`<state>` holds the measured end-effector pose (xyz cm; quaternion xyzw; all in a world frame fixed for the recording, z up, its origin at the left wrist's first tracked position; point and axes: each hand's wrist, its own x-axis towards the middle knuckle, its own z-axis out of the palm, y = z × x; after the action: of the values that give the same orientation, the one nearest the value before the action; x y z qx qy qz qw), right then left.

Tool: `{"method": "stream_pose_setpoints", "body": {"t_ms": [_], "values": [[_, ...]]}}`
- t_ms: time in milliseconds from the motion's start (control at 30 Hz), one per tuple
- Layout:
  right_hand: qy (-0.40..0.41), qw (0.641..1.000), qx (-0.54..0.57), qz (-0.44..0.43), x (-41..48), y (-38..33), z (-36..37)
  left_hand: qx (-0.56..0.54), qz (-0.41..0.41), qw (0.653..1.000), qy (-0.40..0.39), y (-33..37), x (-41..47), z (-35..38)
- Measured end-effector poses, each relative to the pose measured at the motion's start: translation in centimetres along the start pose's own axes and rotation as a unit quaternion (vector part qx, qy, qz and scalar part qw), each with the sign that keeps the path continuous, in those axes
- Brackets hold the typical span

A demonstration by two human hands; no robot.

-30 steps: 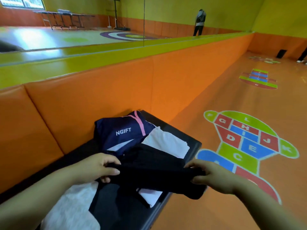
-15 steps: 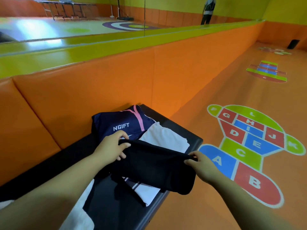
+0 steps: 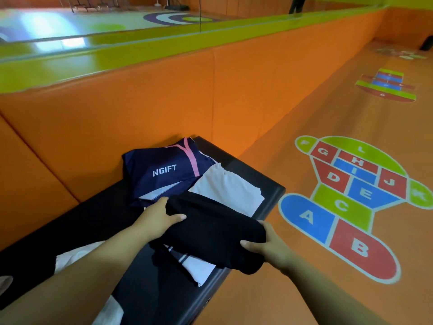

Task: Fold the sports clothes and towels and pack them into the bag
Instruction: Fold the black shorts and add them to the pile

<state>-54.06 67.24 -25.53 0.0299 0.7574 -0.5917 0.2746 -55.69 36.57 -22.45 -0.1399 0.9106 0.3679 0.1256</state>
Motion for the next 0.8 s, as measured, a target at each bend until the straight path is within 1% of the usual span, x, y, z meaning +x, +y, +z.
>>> {"method": "stream_pose_setpoints", "body": {"t_ms": [300,467,567,667,800], "values": [[0.030,0.999,0.037,0.018,1.0,0.5,1.3,-0.011,0.012,0.997,0.071,0.9,-0.4,0.6],[-0.001,1.000,0.016,0.018,-0.1,-0.8,1.3,-0.016,-0.003,0.998,0.059,0.5,-0.2,0.3],[0.038,0.999,0.019,0.015,-0.6,-1.7,0.9,-0.022,0.006,0.998,0.054,0.3,-0.4,0.0],[0.073,0.997,0.006,-0.015,-0.8,-2.8,0.3,-0.055,0.024,0.997,0.055,-0.1,-0.7,-0.1],[0.112,0.990,-0.074,-0.054,-1.3,-4.5,-0.1,-0.087,0.053,0.993,0.059,-0.4,-1.3,0.0]]}}
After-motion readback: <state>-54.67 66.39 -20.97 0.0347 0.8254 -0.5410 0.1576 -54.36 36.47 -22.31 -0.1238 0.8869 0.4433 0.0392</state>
